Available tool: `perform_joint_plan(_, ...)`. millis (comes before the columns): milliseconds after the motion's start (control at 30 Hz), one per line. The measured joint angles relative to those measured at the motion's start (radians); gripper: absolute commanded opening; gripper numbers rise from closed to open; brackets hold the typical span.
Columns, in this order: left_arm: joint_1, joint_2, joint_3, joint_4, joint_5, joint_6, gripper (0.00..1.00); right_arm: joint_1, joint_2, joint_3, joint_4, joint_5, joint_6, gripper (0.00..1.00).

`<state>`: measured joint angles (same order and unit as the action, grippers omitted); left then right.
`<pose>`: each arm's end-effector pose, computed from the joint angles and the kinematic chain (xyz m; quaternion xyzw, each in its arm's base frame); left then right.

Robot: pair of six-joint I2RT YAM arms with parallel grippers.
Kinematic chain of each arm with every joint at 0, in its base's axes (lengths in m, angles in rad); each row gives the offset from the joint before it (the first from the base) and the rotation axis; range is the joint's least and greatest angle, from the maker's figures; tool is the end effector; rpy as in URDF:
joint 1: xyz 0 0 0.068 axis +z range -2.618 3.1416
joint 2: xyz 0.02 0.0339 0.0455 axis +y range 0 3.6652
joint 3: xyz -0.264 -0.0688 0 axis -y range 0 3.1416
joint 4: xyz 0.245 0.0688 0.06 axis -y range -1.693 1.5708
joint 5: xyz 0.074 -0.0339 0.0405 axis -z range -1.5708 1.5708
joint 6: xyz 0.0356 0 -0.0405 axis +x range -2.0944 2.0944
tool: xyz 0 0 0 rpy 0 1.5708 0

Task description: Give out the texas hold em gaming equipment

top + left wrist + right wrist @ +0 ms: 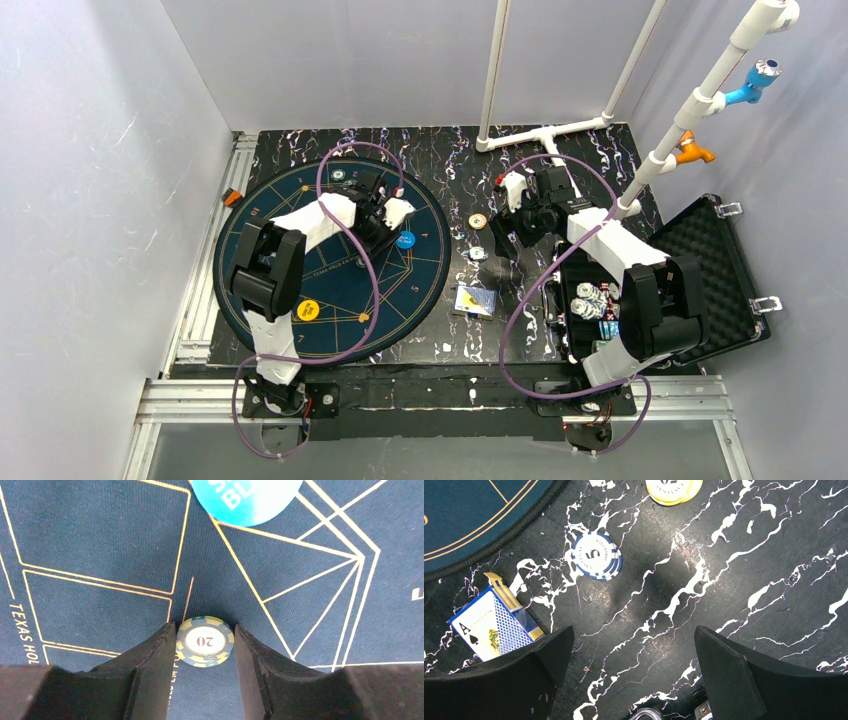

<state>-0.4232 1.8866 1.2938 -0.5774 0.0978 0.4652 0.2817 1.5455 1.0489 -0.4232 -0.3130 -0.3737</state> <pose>0.3463 -0.1598 0.1766 0.4294 0.8797 -0.0437 0.1997 0.3069 0.1002 0.2276 -0.3484 0.8701 0.1330 0.3223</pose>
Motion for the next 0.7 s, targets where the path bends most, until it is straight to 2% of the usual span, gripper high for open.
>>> perform_joint_plan(400, -0.005, 0.000, 0.049, 0.013, 0.081, -0.043, 0.33, 0.000, 0.000, 0.000, 0.000, 0.000, 0.000, 1.00)
perform_joint_plan(700, -0.028, 0.013, 0.209, 0.022, 0.124, -0.085, 0.34, -0.005, -0.012, 0.000, 0.000, 0.002, 0.001, 1.00)
